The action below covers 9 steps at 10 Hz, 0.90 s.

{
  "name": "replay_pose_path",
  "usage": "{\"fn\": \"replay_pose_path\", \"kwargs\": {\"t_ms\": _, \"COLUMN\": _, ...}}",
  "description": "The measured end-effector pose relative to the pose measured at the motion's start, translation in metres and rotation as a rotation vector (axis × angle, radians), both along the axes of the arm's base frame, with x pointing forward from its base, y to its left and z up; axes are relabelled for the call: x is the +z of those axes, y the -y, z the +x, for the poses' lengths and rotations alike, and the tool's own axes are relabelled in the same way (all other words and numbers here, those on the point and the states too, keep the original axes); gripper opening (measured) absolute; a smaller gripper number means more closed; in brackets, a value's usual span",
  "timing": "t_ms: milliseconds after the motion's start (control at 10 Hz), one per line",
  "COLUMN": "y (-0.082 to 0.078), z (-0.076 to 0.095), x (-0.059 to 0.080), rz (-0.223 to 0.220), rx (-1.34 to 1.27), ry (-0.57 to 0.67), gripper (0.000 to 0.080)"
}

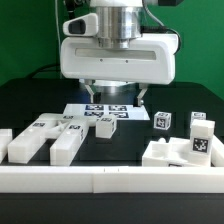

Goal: Assemble chair

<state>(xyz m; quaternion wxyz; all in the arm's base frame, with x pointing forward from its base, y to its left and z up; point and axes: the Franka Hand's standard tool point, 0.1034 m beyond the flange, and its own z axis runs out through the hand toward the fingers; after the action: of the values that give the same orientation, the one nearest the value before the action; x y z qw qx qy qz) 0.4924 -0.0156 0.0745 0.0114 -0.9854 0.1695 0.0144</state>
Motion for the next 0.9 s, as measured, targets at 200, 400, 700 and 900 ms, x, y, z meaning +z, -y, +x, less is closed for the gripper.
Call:
{"fn": "replay_pose_path", "kwargs": {"t_ms": 200, "y": 0.002, "z": -0.004, "x": -0.002, "rz": 0.005, "rx": 0.024, "ry": -0.023, "gripper": 0.0649}}
{"fn": "replay_pose_path", "kwargs": {"t_ms": 400, "y": 0.016, "z": -0.014, "x": -0.009, "rz": 0.05, "rx": 0.072, "ry": -0.175, "gripper": 0.0649}}
{"fn": "replay_pose_path", "kwargs": {"t_ms": 700, "y": 0.028, "z": -0.025, "x": -0.015, "rz": 0.114, "rx": 0.084, "ry": -0.358, "gripper": 0.0649}}
{"fn": "replay_pose_path", "kwargs": {"t_ms": 900, "y": 0.027, "z": -0.023, "x": -0.017, "rz": 0.14, "rx": 0.085, "ry": -0.454, "gripper": 0.0649}}
